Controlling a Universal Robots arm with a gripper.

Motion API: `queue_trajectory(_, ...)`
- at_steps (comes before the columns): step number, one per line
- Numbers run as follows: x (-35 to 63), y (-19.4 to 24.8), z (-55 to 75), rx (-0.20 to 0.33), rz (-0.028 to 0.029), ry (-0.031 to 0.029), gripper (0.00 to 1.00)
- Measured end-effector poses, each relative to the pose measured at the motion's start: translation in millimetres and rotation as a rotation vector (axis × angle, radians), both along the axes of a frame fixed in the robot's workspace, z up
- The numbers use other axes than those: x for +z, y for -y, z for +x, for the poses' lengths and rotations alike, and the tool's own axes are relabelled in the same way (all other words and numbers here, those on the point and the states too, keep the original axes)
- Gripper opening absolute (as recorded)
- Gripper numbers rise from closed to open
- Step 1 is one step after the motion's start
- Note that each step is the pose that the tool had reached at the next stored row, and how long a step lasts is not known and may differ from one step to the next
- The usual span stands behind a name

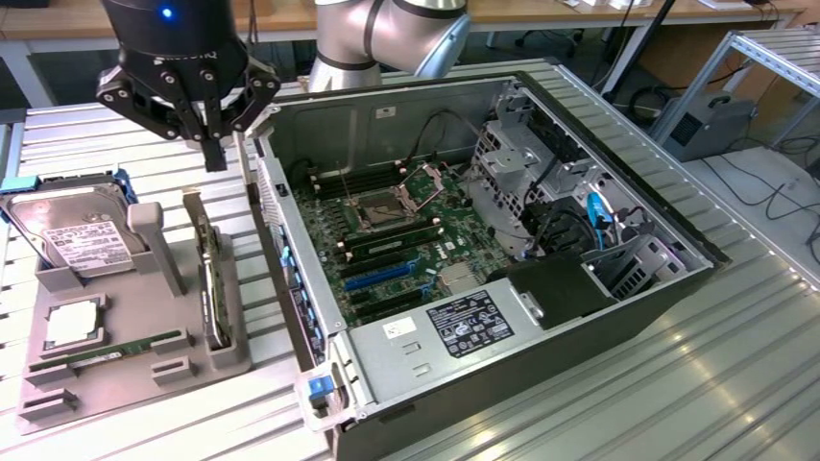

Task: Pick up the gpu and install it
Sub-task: 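Reach for the gpu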

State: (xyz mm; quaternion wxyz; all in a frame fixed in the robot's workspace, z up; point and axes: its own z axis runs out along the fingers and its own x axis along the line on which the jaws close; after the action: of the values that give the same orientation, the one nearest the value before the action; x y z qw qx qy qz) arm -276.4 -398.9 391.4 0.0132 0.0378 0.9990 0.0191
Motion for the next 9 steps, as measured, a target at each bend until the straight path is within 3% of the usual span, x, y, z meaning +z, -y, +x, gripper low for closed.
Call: queue_trajectory(9,-0.2,0.0,-3.8,0.0,0.0,0.0001,0.11)
